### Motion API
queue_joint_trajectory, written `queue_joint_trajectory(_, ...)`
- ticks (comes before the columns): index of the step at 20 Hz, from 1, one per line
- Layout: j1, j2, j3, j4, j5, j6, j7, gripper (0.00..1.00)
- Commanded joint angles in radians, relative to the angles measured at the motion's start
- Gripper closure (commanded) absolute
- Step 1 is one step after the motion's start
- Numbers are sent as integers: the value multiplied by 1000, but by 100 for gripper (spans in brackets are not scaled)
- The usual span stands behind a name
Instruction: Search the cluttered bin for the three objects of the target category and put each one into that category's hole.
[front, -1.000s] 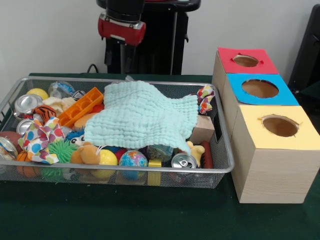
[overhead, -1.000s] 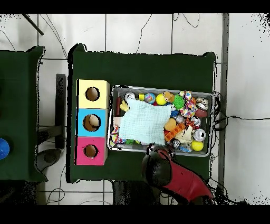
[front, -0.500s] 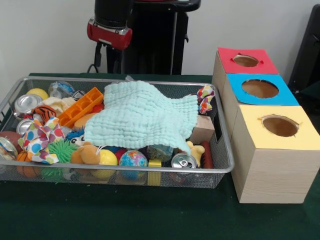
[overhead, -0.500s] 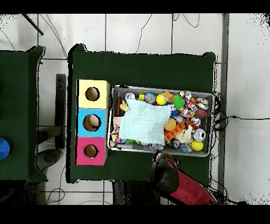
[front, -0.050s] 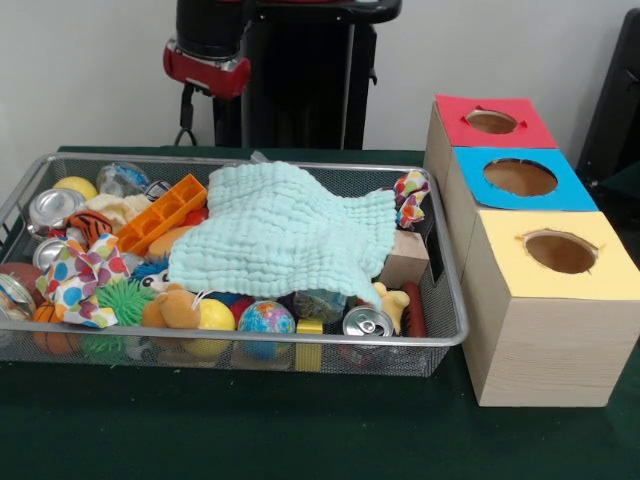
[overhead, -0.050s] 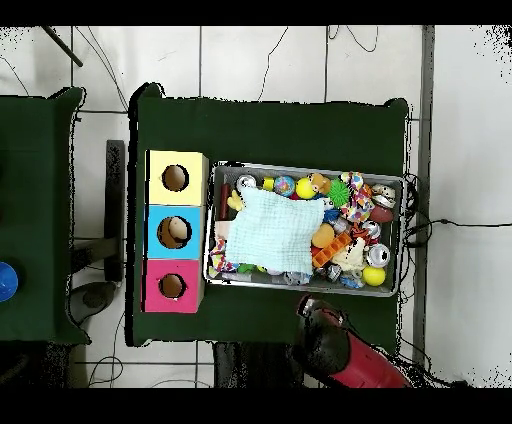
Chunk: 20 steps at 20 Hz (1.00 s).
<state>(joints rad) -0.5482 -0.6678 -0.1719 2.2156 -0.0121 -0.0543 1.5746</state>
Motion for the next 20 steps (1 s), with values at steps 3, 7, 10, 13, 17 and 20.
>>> queue_joint_trajectory(3,-86,25,41,-71,-56,-33,134,0)
queue_joint_trajectory(7,-100,50,56,-95,-68,-42,128,0)
queue_joint_trajectory(10,-120,80,72,-126,-79,-46,118,0)
queue_joint_trajectory(13,-129,108,86,-153,-87,-50,114,0)
queue_joint_trajectory(17,-129,129,93,-175,-93,-49,116,0)
queue_joint_trajectory(20,-129,142,101,-180,-95,-56,125,0)
